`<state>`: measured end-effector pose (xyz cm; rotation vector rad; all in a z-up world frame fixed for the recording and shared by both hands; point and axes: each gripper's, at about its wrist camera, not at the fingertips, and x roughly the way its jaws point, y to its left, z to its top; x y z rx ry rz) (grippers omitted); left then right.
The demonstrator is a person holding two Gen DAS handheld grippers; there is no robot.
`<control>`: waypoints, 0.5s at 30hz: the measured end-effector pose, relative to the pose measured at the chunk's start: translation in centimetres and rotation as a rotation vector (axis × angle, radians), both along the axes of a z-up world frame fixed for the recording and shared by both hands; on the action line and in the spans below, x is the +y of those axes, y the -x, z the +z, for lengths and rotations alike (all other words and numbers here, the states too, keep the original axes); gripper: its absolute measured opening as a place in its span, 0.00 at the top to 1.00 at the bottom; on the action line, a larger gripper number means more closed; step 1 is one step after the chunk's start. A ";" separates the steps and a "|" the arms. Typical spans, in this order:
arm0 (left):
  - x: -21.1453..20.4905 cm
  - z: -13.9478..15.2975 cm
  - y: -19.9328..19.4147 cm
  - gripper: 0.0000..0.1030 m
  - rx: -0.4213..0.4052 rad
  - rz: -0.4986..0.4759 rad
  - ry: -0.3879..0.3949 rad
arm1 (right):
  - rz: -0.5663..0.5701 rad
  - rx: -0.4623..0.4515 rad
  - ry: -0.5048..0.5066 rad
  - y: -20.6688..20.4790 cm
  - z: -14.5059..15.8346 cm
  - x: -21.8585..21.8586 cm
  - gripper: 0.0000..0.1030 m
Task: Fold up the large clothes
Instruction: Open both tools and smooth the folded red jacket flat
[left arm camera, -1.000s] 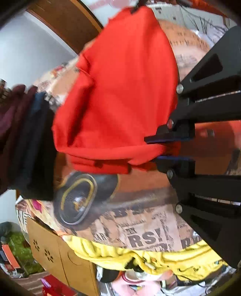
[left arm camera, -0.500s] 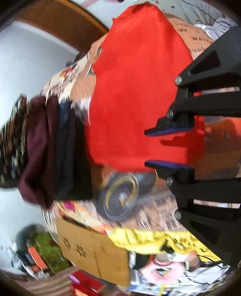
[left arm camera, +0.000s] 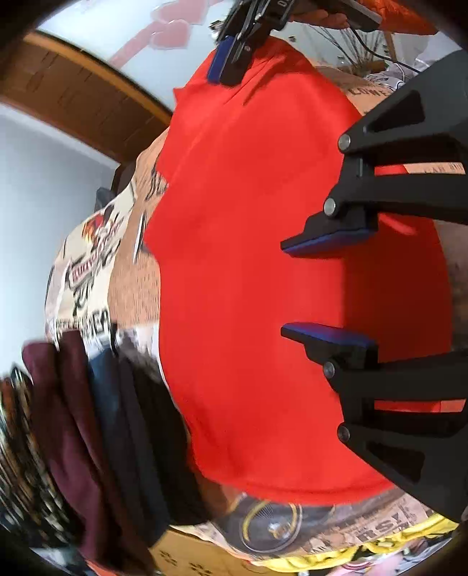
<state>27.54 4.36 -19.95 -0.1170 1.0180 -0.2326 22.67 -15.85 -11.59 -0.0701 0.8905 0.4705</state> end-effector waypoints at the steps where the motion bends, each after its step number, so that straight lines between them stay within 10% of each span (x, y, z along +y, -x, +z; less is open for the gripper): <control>1: -0.5 0.0 0.1 0.56 -0.006 -0.007 -0.003 | 0.014 0.000 0.000 0.1 -0.1 0.5 0.55; 15: 0.8 -1.3 2.4 0.40 -0.046 0.069 -0.111 | 0.031 0.051 0.077 0.4 -2.6 1.4 0.47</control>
